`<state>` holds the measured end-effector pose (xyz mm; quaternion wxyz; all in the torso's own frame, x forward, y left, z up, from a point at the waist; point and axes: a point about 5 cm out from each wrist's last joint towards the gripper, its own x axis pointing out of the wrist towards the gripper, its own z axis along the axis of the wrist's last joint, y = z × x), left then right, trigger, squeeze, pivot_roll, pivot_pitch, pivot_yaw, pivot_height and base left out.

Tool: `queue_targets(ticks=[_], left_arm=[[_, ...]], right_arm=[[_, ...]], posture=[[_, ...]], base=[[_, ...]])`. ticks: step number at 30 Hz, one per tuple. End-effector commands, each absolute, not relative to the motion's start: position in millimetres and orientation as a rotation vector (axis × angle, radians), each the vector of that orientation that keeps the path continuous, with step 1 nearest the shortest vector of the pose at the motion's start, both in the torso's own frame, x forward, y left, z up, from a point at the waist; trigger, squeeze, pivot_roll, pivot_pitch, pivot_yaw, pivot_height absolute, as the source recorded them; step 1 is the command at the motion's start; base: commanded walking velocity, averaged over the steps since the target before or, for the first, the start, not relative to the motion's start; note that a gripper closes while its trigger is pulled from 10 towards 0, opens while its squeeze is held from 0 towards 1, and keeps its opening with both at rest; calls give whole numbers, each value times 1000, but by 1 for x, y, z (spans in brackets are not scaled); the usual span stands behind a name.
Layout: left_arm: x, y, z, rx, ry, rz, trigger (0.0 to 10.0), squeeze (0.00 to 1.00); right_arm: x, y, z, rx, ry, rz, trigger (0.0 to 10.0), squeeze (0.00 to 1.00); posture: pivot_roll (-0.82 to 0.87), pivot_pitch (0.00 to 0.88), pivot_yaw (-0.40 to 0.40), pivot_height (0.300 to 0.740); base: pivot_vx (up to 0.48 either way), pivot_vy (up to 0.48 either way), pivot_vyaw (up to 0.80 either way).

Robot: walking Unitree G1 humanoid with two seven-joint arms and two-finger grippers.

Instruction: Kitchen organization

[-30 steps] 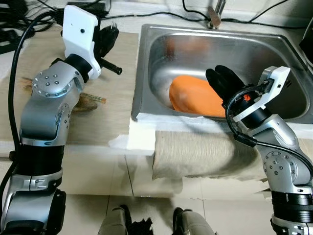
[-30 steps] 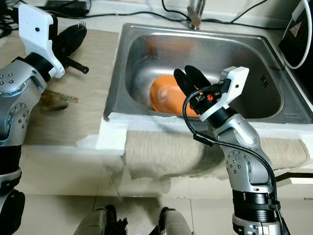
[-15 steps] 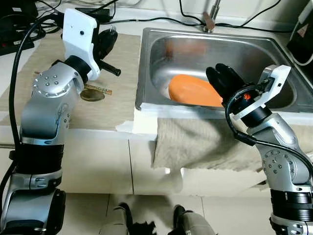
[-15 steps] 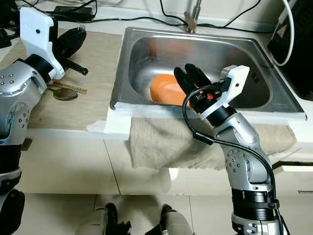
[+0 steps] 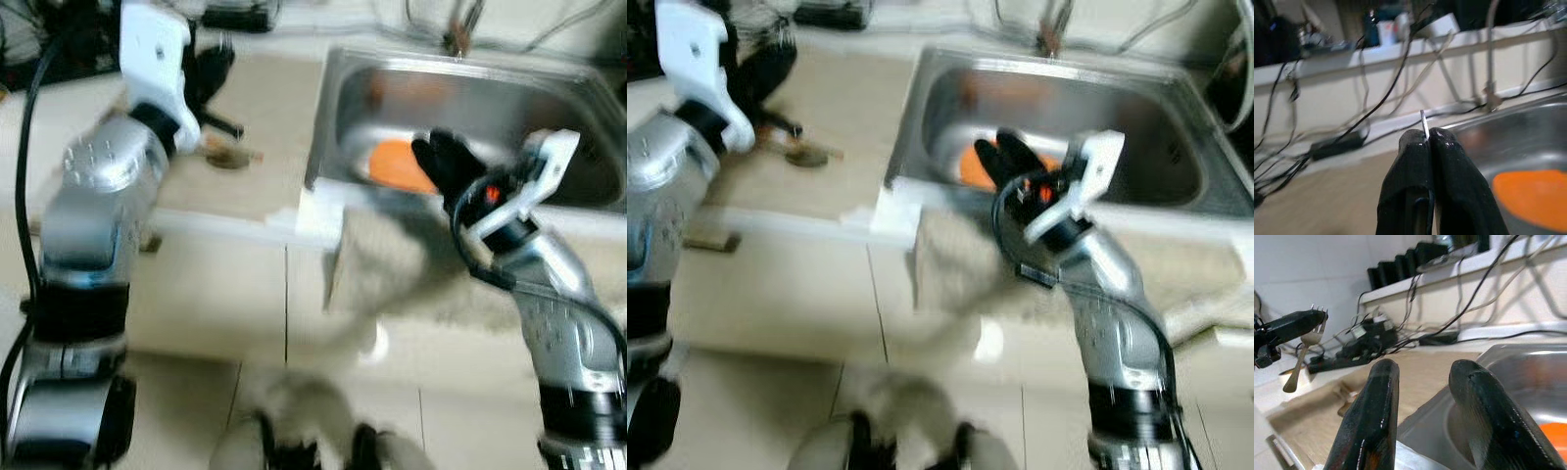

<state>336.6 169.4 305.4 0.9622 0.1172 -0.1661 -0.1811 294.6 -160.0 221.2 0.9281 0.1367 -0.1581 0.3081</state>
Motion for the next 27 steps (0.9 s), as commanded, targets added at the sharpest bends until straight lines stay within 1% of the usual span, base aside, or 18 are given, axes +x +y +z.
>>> queue_targets(ticks=[1,18,27], left_arm=[[335,164,308,248,-350,-388,10000,0],[332,170,308,268,-354,-367,10000,0],[331,168,307,256,-361,-379,10000,0]], right_arm=[[292,-164,224,268,-334,616,10000,0],[294,-159,224,246,-326,652,10000,0],[294,-162,224,246,-325,647,10000,0]], posture=[[-165,205,-23,740],[-146,188,-43,740],[-150,181,-43,740]], base=[[424,0,0],[410,0,0],[0,0,0]])
